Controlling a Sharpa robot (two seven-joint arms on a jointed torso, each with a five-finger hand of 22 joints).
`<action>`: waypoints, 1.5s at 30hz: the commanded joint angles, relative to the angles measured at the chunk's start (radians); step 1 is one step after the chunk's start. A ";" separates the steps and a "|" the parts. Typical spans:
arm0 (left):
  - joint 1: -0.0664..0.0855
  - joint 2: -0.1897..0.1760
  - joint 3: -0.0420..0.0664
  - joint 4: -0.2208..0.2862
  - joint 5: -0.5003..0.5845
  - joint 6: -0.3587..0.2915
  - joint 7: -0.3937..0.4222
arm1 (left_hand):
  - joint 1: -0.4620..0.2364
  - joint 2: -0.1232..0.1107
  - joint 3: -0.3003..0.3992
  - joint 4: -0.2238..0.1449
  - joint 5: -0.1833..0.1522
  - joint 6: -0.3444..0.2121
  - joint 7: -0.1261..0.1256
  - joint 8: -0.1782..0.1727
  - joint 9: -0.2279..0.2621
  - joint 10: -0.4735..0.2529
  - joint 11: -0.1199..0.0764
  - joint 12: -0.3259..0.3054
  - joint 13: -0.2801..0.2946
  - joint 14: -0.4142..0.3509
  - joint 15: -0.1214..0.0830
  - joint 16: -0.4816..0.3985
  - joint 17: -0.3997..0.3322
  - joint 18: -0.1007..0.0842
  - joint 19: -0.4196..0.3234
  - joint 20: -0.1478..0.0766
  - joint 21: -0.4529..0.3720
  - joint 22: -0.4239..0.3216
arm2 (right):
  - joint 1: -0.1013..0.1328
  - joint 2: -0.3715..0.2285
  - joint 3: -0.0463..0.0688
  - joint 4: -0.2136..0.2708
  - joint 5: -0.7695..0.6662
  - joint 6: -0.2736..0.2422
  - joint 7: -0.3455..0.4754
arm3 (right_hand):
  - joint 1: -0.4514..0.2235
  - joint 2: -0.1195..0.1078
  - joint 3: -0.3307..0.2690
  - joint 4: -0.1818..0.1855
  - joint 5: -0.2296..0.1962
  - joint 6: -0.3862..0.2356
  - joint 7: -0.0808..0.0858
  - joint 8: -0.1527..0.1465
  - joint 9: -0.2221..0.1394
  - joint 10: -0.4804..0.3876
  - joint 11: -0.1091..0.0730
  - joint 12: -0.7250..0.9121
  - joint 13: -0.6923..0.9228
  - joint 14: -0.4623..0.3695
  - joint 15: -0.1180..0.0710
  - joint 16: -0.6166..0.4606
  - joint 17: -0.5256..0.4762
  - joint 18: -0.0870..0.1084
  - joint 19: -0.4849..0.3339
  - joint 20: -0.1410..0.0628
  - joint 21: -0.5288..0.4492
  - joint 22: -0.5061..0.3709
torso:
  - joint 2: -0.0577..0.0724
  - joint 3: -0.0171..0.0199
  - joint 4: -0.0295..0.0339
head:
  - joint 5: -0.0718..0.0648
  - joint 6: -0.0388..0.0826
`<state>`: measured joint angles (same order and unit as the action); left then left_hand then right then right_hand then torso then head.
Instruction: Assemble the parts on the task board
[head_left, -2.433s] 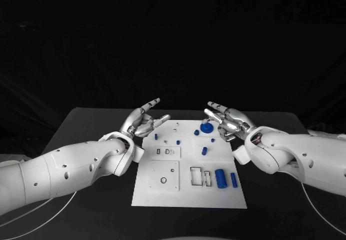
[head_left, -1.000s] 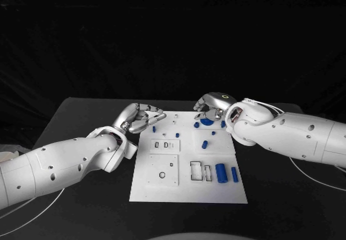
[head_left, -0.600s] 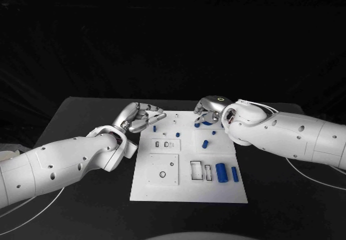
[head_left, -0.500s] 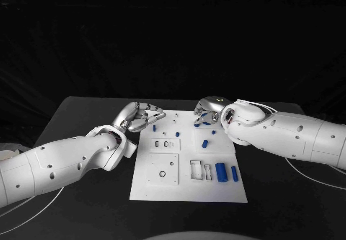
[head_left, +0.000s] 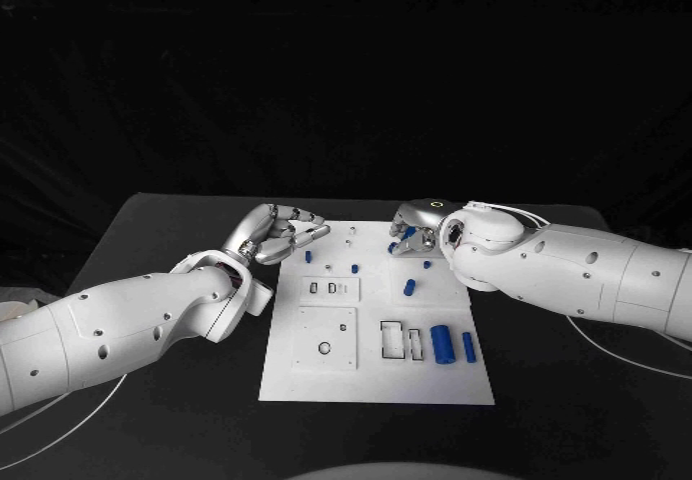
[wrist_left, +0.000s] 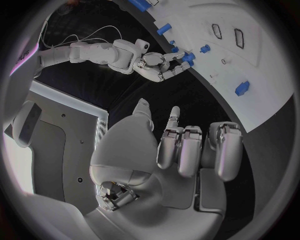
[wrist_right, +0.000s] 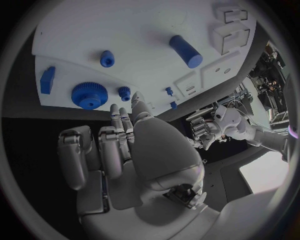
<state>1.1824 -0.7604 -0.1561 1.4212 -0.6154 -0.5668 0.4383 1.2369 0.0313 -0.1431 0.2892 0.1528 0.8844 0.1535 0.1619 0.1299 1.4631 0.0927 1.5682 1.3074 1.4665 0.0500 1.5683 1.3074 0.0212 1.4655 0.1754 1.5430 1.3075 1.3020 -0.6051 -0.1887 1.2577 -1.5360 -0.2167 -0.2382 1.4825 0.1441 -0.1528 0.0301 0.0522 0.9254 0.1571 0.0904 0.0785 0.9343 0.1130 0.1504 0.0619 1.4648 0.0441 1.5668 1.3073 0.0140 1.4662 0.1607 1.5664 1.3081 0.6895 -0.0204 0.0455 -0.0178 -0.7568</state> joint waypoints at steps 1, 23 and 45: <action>0.001 0.001 0.001 0.001 -0.005 0.003 0.003 | 0.009 0.004 -0.006 0.002 0.006 0.004 -0.002 -0.004 0.002 0.108 -0.006 0.003 0.263 0.104 -0.005 0.003 0.263 -0.004 0.022 -0.009 0.002 0.209 | -0.002 0.006 0.000 -0.007 -0.015 0.042 -0.020 | 0.006 0.006 0.009 0.001 -0.005 0.001 -0.008 -0.007 -0.001 0.006 -0.004 -0.007 0.001 0.106 -0.008 0.004 0.263 -0.014 0.105 -0.010 0.004 0.263 | 0.001 0.0003 -0.0008 | -0.001 0.000; 0.001 0.000 0.001 -0.001 -0.005 0.005 0.005 | 0.009 0.007 -0.006 0.003 0.007 0.006 -0.002 -0.005 0.002 0.108 -0.007 0.003 0.263 0.104 -0.006 0.003 0.263 -0.004 0.021 -0.010 0.002 0.209 | -0.011 0.039 0.000 -0.037 -0.015 0.076 -0.025 | 0.011 0.024 0.023 0.004 -0.004 0.004 -0.021 -0.017 -0.006 0.043 -0.017 -0.018 0.001 0.106 -0.024 0.004 0.263 -0.014 0.105 -0.027 0.004 0.263 | 0.001 0.0007 -0.0005 | 0.001 -0.001; 0.001 0.002 0.001 -0.004 -0.005 0.010 0.007 | 0.010 0.011 -0.007 0.003 0.007 0.006 -0.003 -0.005 0.002 0.108 -0.007 0.003 0.263 0.104 -0.006 0.003 0.263 -0.003 0.020 -0.010 0.002 0.208 | -0.018 0.052 0.000 -0.053 -0.017 0.097 -0.056 | 0.023 0.040 0.043 0.003 -0.004 0.002 -0.025 -0.023 -0.009 0.088 -0.023 -0.027 0.001 0.106 -0.025 0.004 0.263 -0.014 0.105 -0.030 0.004 0.263 | 0.000 0.0009 -0.0009 | -0.004 -0.002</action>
<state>1.1824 -0.7601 -0.1562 1.4151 -0.6163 -0.5663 0.4379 1.2408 0.0353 -0.1461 0.2922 0.1528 0.8844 0.1536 0.1619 0.1303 1.4632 0.0928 1.5682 1.3080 1.4665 0.0500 1.5682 1.3080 0.0218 1.4693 0.1716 1.5431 1.3074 1.2873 -0.5540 -0.1867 1.2065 -1.5394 -0.1499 -0.2759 1.5048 0.1753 -0.1158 0.0330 0.0523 0.9283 0.1403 0.0719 0.0714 1.0149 0.0903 0.1276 0.0619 1.4681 0.0261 1.5667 1.3078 0.0141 1.4662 0.1392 1.5663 1.3075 0.6897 -0.0195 0.0453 -0.0227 -0.7563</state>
